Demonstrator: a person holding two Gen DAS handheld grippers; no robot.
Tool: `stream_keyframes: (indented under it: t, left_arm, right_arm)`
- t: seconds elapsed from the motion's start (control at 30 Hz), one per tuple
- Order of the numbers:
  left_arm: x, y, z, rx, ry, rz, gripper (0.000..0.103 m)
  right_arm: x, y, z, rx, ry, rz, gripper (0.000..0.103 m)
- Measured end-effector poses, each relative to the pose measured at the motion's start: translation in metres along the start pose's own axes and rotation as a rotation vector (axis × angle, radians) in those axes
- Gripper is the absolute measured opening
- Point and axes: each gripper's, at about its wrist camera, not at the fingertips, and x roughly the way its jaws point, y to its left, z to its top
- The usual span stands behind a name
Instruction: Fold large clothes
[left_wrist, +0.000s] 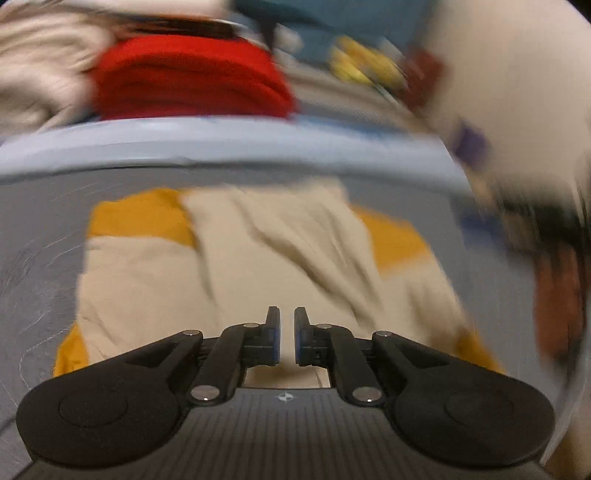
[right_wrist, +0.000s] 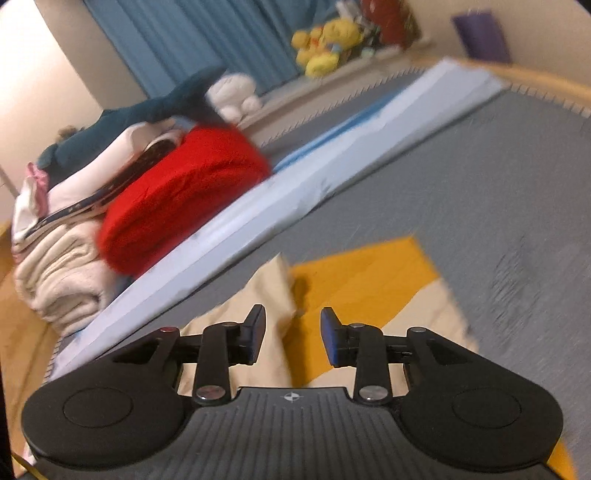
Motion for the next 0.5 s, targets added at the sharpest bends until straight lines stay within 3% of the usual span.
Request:
stream_keyframes:
  t: [0.1, 0.13, 0.2, 0.3, 0.4, 0.5]
  left_arm:
    - [0.025, 0.029, 0.021, -0.215, 0.006, -0.005, 0.031]
    - [0.033, 0.032, 0.020, -0.238, 0.012, -0.002, 0.041]
    - [0.051, 0.030, 0.015, -0.258, 0.071, 0.031, 0.051]
    - [0.077, 0.038, 0.023, -0.259, 0.142, -0.003, 0.057]
    - [0.090, 0.044, 0.024, -0.234, 0.127, 0.071, 0.057]
    - [0.092, 0.060, 0.021, -0.300, 0.128, 0.061, 0.055]
  right_arm:
    - [0.021, 0.007, -0.011, 0.004, 0.094, 0.036, 0.041]
    - [0.028, 0.009, -0.015, 0.001, 0.124, 0.039, 0.044]
    - [0.043, 0.013, -0.025, -0.009, 0.172, 0.021, 0.045]
    - [0.063, 0.016, -0.038, -0.017, 0.232, -0.028, 0.045]
    - [0.078, 0.015, -0.049, -0.010, 0.281, -0.053, 0.045]
    - [0.088, 0.017, -0.058, -0.017, 0.311, -0.061, 0.045]
